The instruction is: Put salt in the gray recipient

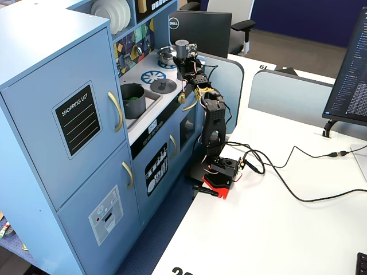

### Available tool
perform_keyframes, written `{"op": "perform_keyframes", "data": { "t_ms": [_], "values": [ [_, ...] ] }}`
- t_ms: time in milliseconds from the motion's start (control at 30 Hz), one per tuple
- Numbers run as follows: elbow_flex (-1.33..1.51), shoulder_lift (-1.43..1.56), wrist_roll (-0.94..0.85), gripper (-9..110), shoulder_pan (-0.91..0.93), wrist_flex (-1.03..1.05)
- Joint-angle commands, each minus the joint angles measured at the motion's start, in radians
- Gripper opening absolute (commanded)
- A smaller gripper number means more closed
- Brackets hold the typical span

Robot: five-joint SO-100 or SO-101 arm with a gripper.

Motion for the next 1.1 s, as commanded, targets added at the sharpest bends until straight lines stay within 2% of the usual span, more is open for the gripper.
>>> {"op": "perform_keyframes", "data": {
  "t_ms": [0,100,233,333,467,533,600,700,800,867,967,1067],
  "values": [
    [0.006,0.037,-0.006,8,0.003,-0.014],
    [0.009,0.038,0.008,22,0.008,-0.028],
    [0.037,0.058,0.051,48,0.018,-0.078],
    [0.081,0.117,0.014,51,0.028,-0.077],
    [0.23,0.327,-0.071,43,0.043,-0.012],
    [0.321,0.494,-0.141,34,0.046,0.11],
    [0.407,0.676,-0.218,20,0.038,0.301],
    [0.476,0.942,-0.276,0,-0.038,0.721],
    [0.497,1.112,-0.183,0,-0.25,1.1],
    [0.574,1.204,-0.153,0,-0.437,1.246],
    [0.793,1.359,-0.067,0,-0.653,1.333],
    [1.058,1.5,-0.026,0,-0.746,1.335]
  ]
}}
